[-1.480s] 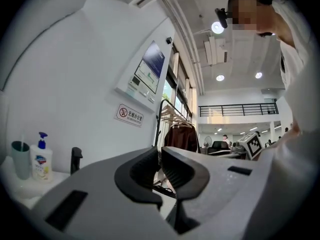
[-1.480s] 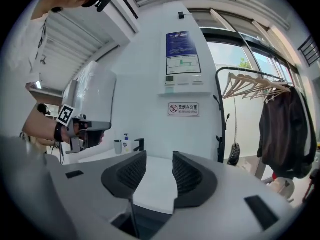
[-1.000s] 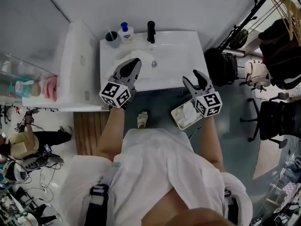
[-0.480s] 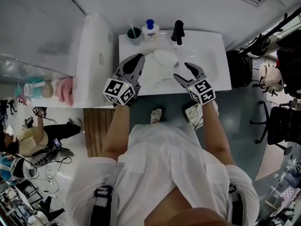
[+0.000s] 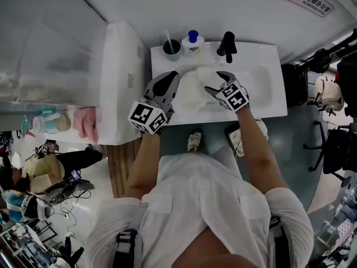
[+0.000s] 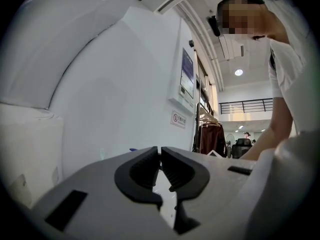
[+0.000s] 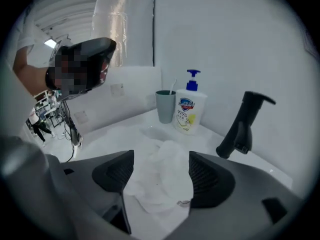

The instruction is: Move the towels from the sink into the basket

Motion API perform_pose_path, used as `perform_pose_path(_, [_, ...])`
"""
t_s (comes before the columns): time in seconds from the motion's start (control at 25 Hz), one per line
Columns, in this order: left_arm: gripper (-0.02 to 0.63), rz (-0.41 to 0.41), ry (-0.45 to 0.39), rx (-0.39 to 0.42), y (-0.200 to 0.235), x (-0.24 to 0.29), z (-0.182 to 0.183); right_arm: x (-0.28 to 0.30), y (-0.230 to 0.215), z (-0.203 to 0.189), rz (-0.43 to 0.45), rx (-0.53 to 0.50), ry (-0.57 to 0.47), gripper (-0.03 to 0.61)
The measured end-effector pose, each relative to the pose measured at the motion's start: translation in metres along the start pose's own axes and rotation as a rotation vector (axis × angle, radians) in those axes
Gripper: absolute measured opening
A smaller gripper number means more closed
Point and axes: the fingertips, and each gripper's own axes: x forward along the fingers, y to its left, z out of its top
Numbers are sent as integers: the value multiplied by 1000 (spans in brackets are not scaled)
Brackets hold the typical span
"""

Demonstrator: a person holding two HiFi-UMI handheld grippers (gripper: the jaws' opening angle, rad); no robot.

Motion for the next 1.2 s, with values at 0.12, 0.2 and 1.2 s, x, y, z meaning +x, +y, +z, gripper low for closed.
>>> perform_pose_path(0.12, [26,6,-4,-7,13,-1,-2,25,-6,0,48,59,40,356])
perform_pose_path(0.2, [26,11,2,-8,19,-3,-6,41,-6,-1,82,98,64,369])
perform_pose_path(1.2, [26,71,24,-30,61,0,-24,157,58,-28,176,-81,316,263])
